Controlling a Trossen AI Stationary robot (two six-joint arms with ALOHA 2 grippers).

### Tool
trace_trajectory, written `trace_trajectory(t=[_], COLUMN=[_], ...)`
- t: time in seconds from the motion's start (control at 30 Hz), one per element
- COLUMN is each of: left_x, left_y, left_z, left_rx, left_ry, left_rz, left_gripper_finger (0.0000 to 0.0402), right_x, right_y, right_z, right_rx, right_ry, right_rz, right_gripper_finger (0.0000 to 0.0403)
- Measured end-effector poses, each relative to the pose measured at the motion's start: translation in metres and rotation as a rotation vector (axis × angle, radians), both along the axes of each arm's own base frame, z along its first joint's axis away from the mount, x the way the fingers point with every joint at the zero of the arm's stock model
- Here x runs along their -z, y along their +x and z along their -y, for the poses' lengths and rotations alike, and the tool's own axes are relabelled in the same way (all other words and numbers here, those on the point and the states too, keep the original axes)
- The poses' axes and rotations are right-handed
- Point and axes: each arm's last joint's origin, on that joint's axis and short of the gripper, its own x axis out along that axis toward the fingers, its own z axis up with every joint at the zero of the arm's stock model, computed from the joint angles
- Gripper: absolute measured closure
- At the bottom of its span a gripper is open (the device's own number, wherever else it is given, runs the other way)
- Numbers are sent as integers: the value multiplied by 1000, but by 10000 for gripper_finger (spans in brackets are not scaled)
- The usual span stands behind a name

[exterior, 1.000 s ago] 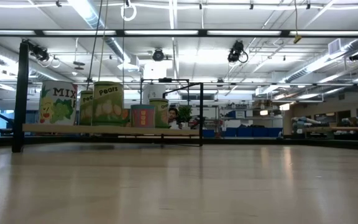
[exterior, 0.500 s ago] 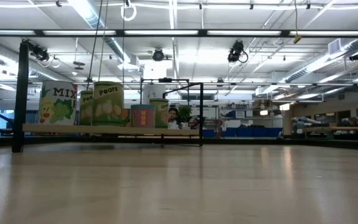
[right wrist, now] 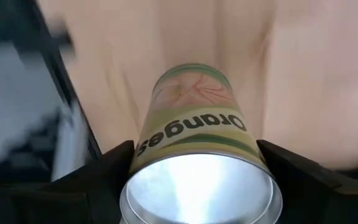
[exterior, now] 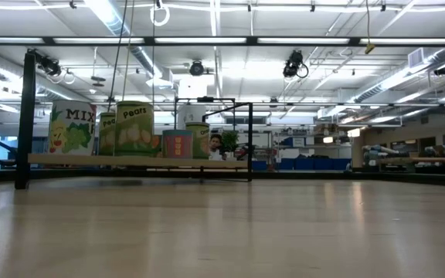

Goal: Pick and place cans onto a shelf
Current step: Put the canned oranges on the shelf

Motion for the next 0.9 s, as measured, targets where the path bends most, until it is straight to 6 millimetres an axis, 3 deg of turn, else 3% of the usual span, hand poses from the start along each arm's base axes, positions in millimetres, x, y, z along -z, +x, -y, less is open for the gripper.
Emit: trace_trajectory(t=[0.13, 0.3, 0.47, 0.6, 0.73, 0.9], left_x=[-13, -29, -40, -44, -45, -45], left_y=[-24, -52, -67, -71, -70, -70], left_z=[-15, -33, -43, -47, -48, -49], left_rx=[1, -12, -28, -60, -76, -92], left_ry=[49, 73, 80, 111, 134, 146], left_rz=[-74, -118, -93, -57, -45, -35], left_gripper_finger=[395, 395, 395, 395, 395, 395], right_x=[-21, -39, -54, -55, -44, -26], right_y=[44, 93, 125, 148, 177, 207], right_z=[34, 100, 172, 219, 248, 265], right_rx=[179, 424, 650, 730, 731, 685], right_ry=[-60, -107, -129, -154, -162, -171], right_rz=[139, 268, 378, 412, 384, 292], right_gripper_finger=[82, 82, 82, 82, 82, 82])
